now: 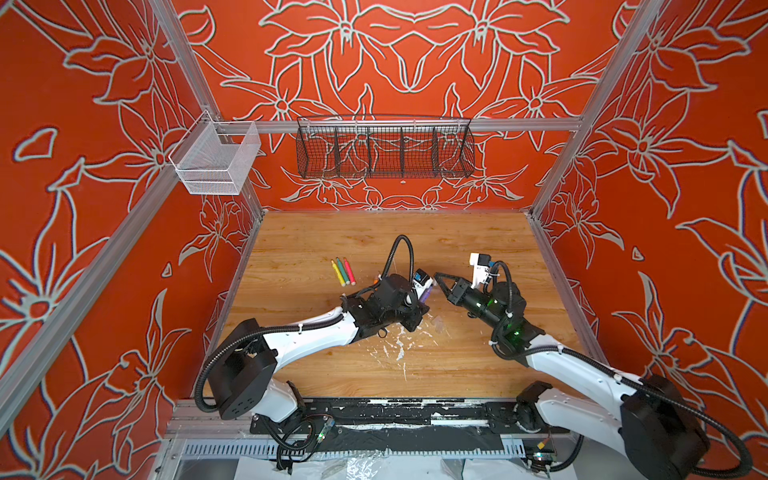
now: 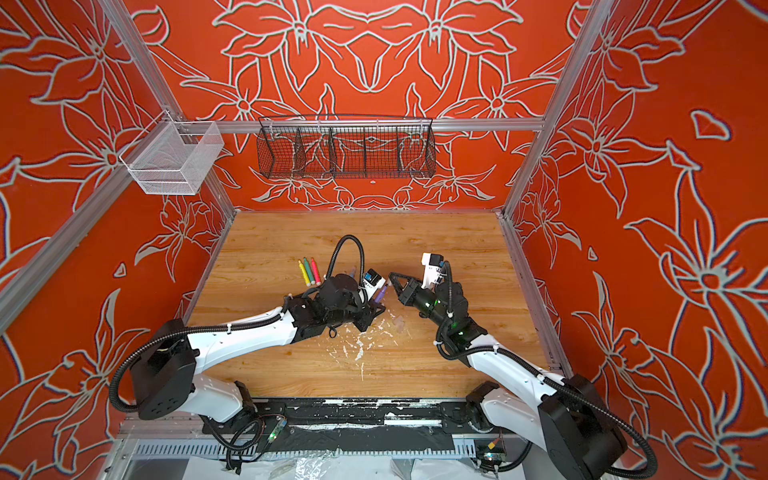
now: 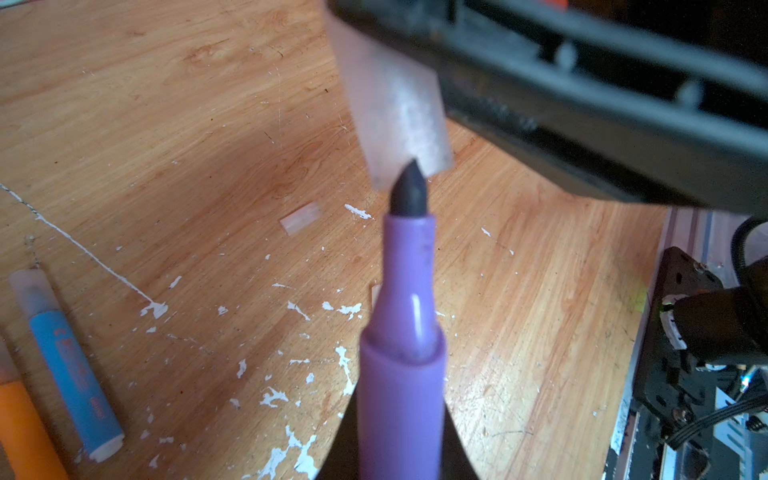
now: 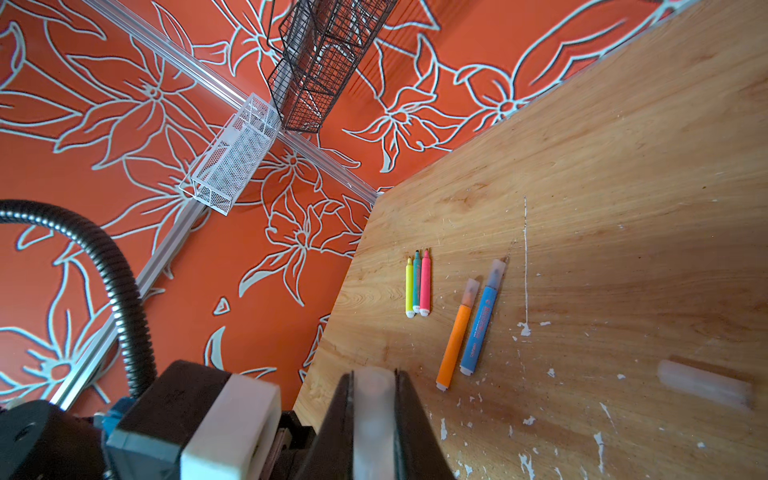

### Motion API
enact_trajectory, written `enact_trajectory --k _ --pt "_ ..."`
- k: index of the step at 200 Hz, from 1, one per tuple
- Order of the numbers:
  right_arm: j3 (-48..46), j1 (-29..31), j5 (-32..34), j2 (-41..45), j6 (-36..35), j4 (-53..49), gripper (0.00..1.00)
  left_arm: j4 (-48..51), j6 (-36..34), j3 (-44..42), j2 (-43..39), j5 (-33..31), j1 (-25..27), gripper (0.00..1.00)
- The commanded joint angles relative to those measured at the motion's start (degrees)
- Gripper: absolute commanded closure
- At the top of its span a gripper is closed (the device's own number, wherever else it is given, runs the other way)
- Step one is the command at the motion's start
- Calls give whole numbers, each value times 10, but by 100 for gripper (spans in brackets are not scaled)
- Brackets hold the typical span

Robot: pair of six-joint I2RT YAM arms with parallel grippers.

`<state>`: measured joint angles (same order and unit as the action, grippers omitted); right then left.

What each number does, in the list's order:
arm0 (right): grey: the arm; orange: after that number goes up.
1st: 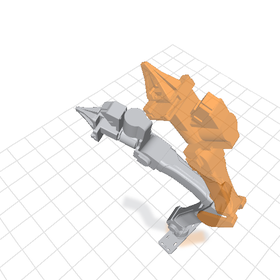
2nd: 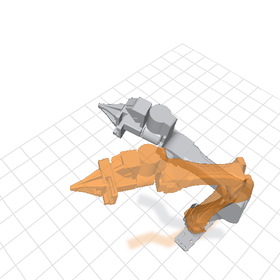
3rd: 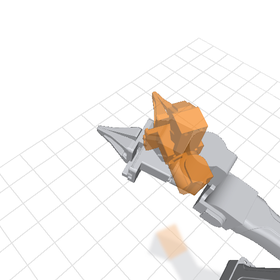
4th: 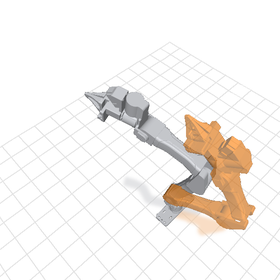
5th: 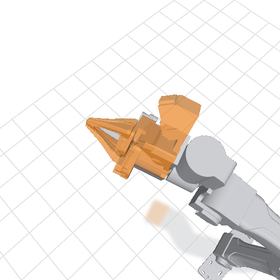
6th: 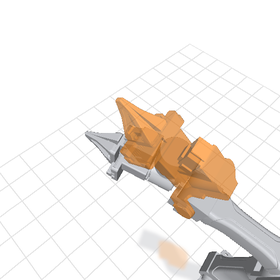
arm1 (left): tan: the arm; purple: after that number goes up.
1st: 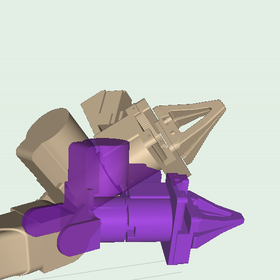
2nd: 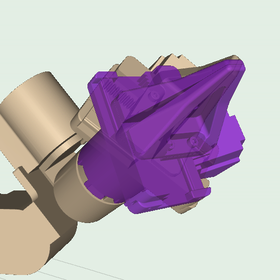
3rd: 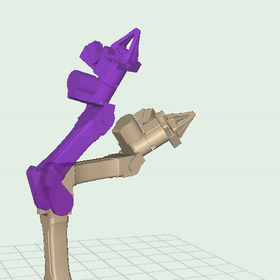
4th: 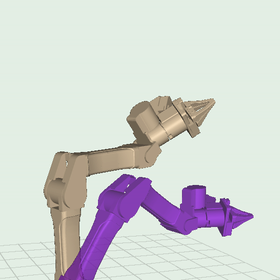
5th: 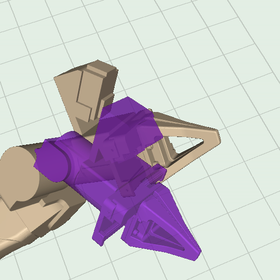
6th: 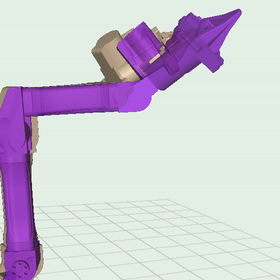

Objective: Insert the pens into the pen caps
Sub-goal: 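Align the held cap above the purple marker tip with the right gripper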

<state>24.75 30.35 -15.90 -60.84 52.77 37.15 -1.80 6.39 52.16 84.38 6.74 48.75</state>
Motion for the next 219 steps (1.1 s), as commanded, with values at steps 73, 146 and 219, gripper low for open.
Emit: enact_trajectory --k 73,146,219 --pt "-16 4 36 13 14 19 99 -5 -7 -3 -15 11 5 100" --pt "-17 4 29 10 28 34 99 -5 -10 -2 -15 12 7 100" --pt "-17 5 8 14 27 49 99 3 -8 6 -7 8 8 100"
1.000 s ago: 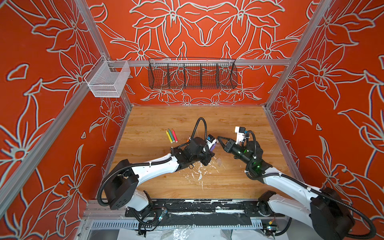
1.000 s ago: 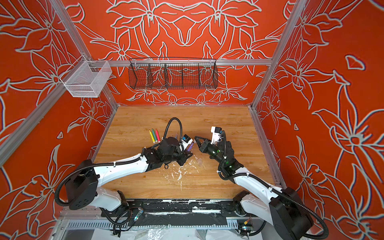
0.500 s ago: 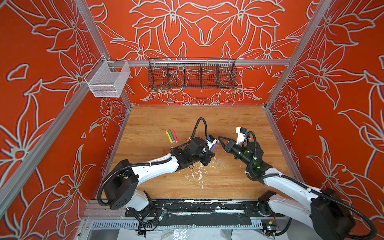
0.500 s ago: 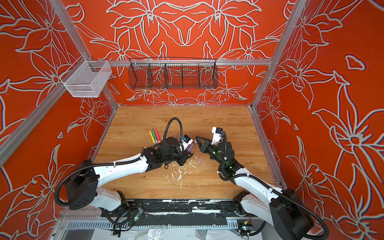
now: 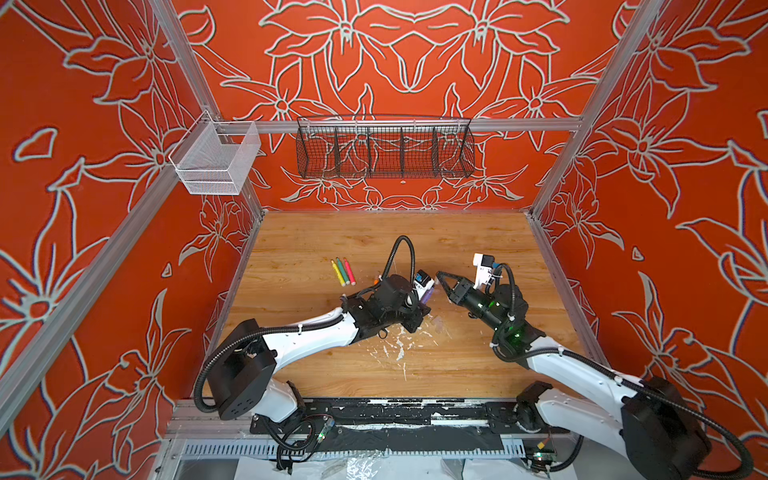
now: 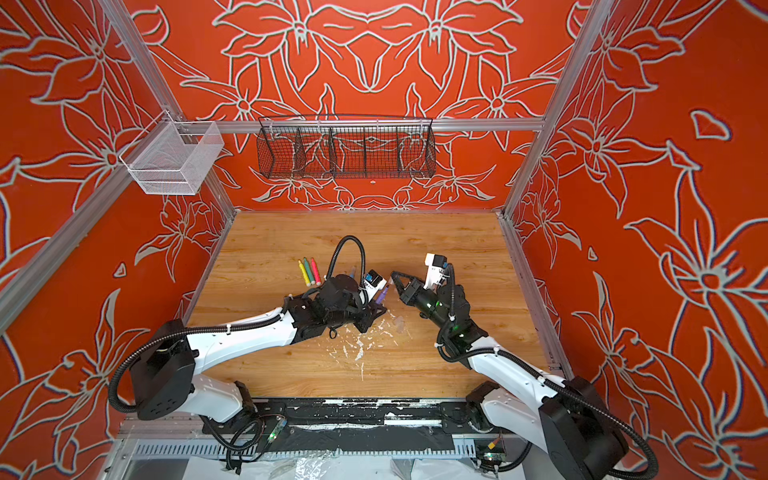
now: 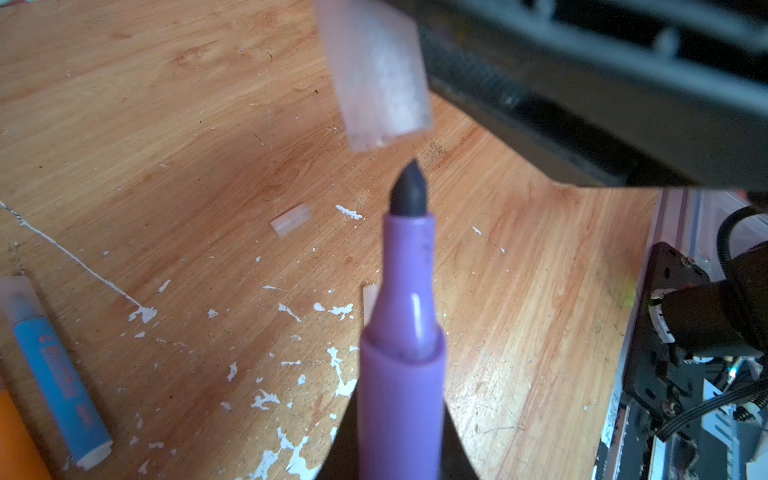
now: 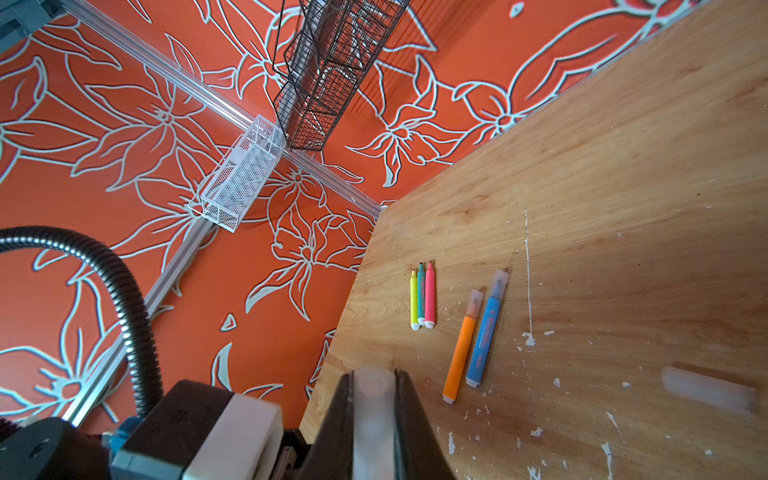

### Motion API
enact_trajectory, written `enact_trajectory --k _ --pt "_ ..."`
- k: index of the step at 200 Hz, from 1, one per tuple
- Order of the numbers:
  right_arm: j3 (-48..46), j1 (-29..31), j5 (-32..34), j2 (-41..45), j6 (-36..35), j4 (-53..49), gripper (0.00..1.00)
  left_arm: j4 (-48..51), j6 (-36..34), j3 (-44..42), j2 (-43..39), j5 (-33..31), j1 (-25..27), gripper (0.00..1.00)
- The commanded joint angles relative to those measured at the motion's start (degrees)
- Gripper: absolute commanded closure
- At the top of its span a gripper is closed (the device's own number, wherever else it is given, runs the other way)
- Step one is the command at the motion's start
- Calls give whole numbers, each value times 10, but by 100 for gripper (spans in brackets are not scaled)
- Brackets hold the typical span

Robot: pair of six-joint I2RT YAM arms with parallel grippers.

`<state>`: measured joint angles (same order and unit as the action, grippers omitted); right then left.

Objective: Insert the pens into the pen caps
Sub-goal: 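Align the held cap above the purple marker tip with the right gripper, then push the cap down onto the purple marker tip with the right gripper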

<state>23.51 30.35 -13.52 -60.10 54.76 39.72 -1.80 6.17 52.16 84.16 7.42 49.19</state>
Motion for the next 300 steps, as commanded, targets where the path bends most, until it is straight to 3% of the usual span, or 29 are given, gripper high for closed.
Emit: enact_trajectory --k 1,195,219,266,300 --pt "-5 5 -17 6 7 24 99 3 -6 6 -4 1 4 100" --pt "1 23 -52 -19 -27 48 99 -15 20 -10 -22 -21 4 100" --pt "-3 37 -69 -22 -53 73 99 -44 38 -29 -41 7 2 100" --pt "-17 78 -40 -32 -86 98 100 -127 76 -82 -96 106 -8 100" --pt "-25 86 -44 -42 -83 130 100 -159 90 -107 -128 128 -15 100"
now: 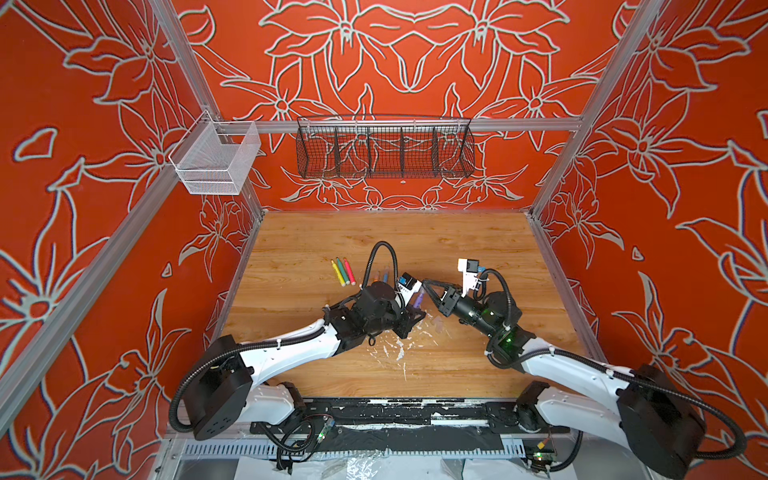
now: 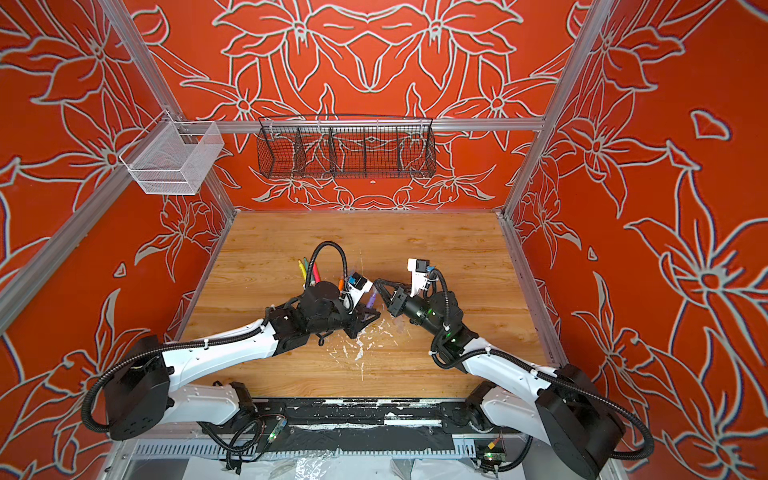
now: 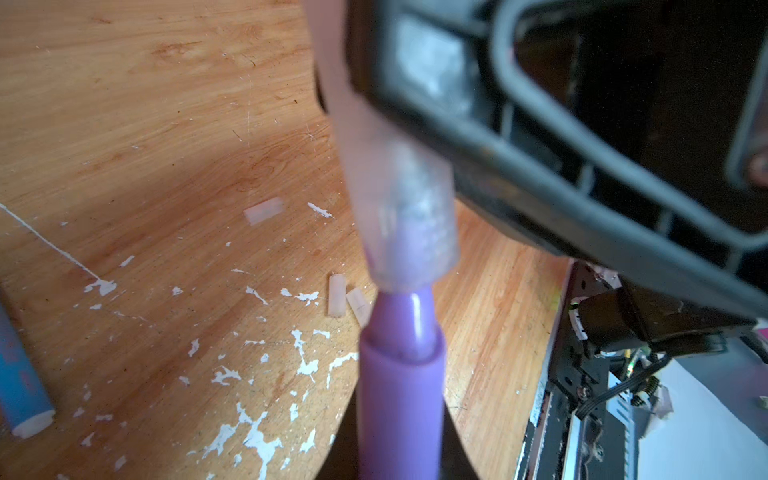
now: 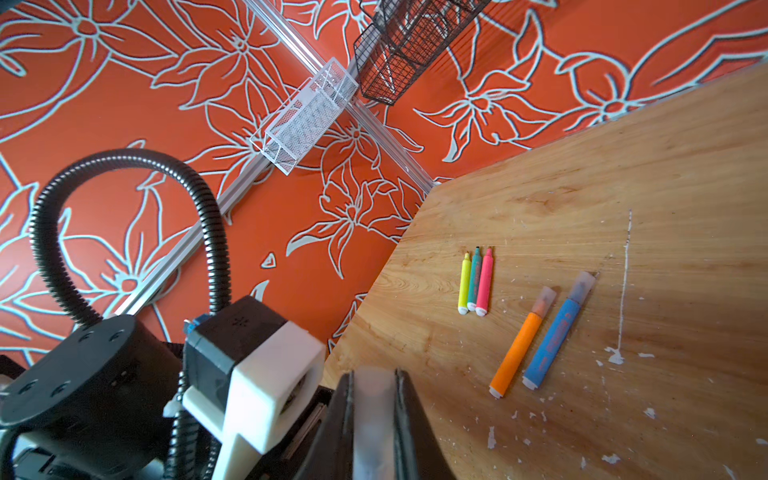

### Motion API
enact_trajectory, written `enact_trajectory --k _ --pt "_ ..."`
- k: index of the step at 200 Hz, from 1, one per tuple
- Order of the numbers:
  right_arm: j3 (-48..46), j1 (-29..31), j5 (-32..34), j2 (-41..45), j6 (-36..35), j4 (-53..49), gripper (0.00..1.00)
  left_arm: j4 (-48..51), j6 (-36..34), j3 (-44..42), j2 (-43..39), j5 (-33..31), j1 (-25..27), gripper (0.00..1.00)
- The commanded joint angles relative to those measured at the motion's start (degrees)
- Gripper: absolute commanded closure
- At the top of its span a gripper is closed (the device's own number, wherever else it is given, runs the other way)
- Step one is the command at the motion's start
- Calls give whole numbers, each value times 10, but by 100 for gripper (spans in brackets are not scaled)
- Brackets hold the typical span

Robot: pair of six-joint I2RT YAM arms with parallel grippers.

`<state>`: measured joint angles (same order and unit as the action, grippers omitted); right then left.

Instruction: Insert the pens into the pen caps

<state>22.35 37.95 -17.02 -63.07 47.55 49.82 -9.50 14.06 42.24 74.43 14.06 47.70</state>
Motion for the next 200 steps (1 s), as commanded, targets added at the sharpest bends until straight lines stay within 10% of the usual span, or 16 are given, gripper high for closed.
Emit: enact_trajectory --k 1,107,152,200 --pt "-15 10 -9 -13 -10 30 100 -83 12 -8 -32 62 -1 100" --pt "-22 24 -50 -105 35 171 90 -167 89 -40 -27 155 -58 100" --pt "-35 25 -15 -64 19 131 49 -168 76 -50 -39 150 -61 100" --pt "-49 25 27 36 -12 60 37 -145 28 -59 -57 120 -60 100"
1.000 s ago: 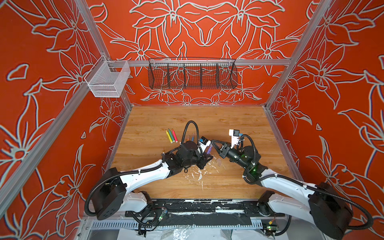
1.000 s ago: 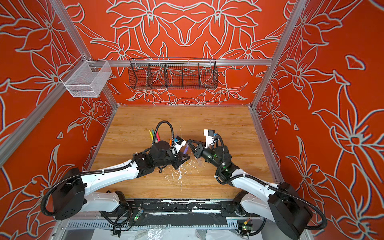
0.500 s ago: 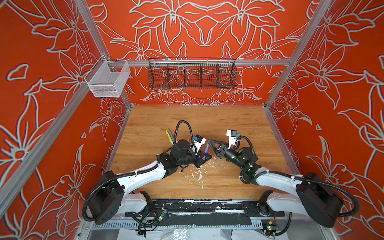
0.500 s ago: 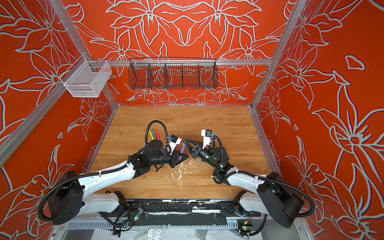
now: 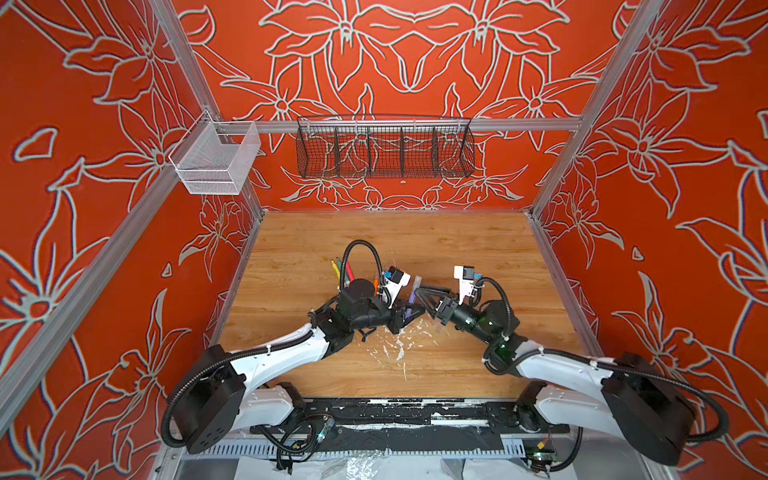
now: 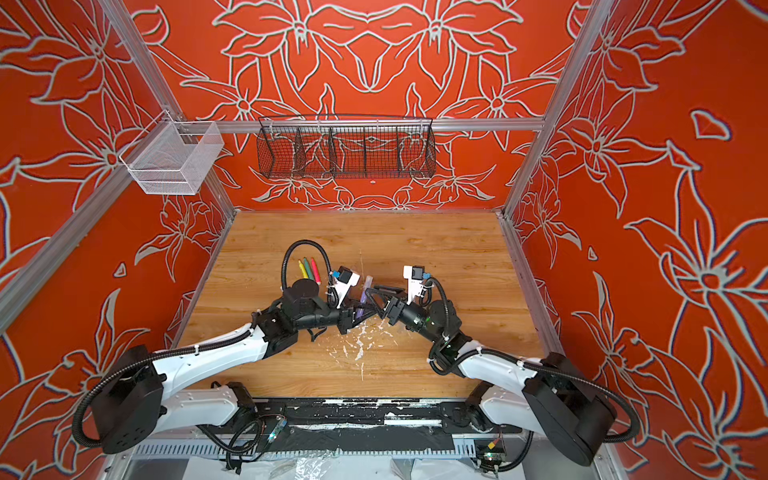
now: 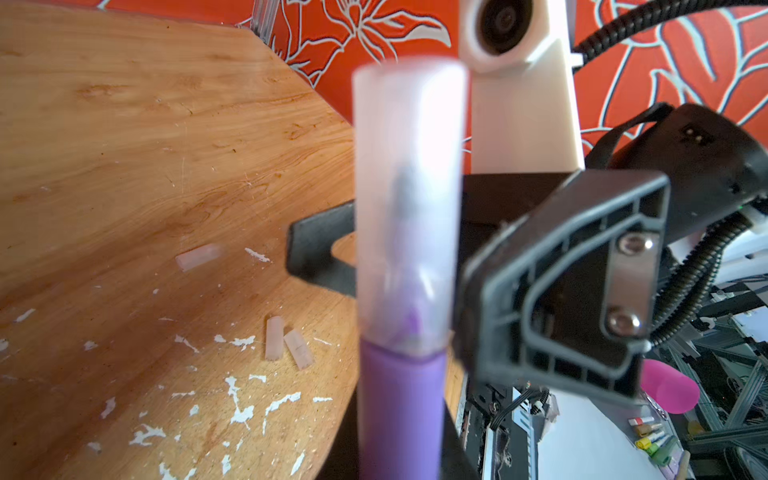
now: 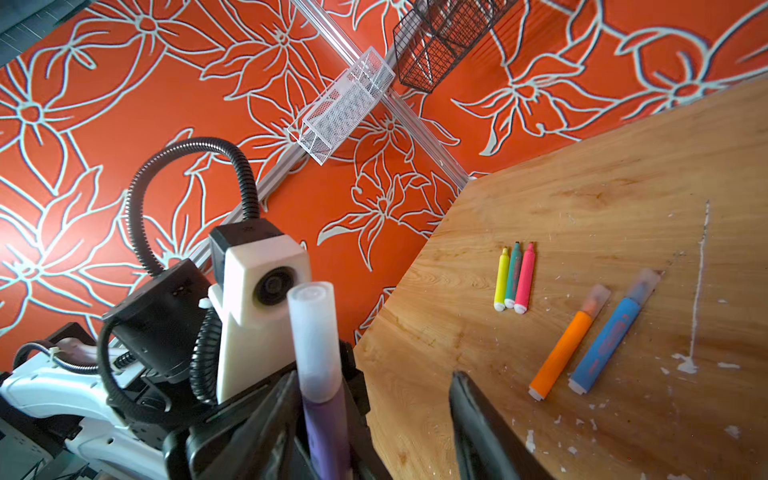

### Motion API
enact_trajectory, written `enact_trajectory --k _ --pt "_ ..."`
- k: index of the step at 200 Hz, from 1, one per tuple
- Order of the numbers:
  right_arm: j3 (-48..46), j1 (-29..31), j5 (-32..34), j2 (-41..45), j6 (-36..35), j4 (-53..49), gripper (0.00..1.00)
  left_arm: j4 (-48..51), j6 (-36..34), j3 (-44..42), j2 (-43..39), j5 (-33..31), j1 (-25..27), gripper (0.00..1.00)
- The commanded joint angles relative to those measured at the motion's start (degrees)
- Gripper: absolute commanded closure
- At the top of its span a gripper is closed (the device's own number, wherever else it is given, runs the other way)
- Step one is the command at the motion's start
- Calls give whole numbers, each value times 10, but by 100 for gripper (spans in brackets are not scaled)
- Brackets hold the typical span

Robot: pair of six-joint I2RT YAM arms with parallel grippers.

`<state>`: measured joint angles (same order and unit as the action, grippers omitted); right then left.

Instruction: Insert the pens into the pen caps

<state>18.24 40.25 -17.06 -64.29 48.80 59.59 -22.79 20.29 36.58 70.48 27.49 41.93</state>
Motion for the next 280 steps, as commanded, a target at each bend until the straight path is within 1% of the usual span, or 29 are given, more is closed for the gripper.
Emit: enact_trajectory --k 1,21,45,65,88,106,140,157,184,219,249,266,280 --pt "-8 2 27 49 -26 -38 37 -11 -36 -2 -17 -16 -3 100" --pt "-15 2 36 95 -33 -54 33 11 -54 6 -17 -27 -2 100" --pt "-15 1 40 131 -41 -80 33 22 -68 14 -10 -32 6 100" --pt "-10 0 43 145 -45 -100 33 51 -100 31 -3 -56 32 100" --pt "-2 1 44 145 -45 -117 37 73 -133 46 5 -88 66 100" --pt "-2 0 44 139 -43 -112 43 82 -143 54 14 -96 78 100" --pt "-1 -1 41 135 -45 -109 55 93 -153 64 26 -101 82 100" --pt "0 -1 38 138 -44 -108 57 100 -159 68 31 -105 85 100" --pt "0 -1 37 140 -44 -111 64 102 -162 70 33 -106 88 100" --pt "4 -1 28 129 -52 -109 77 104 -163 71 34 -111 90 100" --pt "12 -1 5 107 -50 -99 93 110 -141 83 37 -125 90 100" --pt "13 0 -2 102 -45 -92 98 142 -110 112 31 -168 89 100" --pt "15 0 -4 110 -51 -108 100 173 -96 148 26 -174 87 100"
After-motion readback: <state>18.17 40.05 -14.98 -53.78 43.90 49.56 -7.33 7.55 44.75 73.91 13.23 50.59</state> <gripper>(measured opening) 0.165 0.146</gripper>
